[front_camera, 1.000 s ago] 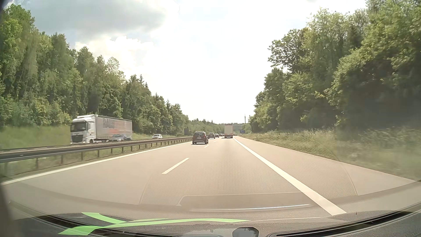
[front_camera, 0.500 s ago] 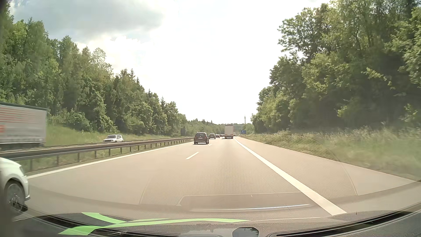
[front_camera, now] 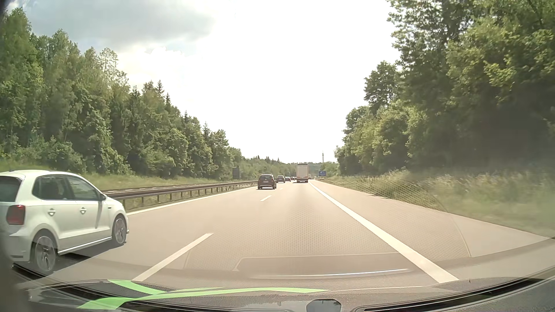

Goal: Follow the waypoints while adhering to traffic rules and regulations

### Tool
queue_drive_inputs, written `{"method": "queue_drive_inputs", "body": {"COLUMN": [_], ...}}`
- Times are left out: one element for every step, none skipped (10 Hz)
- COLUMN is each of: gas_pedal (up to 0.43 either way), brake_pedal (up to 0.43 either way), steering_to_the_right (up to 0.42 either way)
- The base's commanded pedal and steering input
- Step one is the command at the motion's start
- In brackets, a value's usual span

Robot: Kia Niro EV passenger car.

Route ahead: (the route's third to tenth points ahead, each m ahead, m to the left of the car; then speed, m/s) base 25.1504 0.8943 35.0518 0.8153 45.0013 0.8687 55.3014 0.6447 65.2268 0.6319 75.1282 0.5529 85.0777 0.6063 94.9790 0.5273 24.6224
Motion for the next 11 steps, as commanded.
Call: {"method": "queue_drive_inputs", "body": {"gas_pedal": [0.209, 0.209, 0.209, 0.209, 0.209, 0.209, 0.209, 0.209, 0.209, 0.209, 0.209], "brake_pedal": [0.0, 0.0, 0.0, 0.0, 0.0, 0.0, 0.0, 0.0, 0.0, 0.0, 0.0], "steering_to_the_right": [-0.003, -0.003, -0.003, -0.003, -0.002, -0.002, -0.002, -0.002, -0.002, -0.002, -0.002]}}
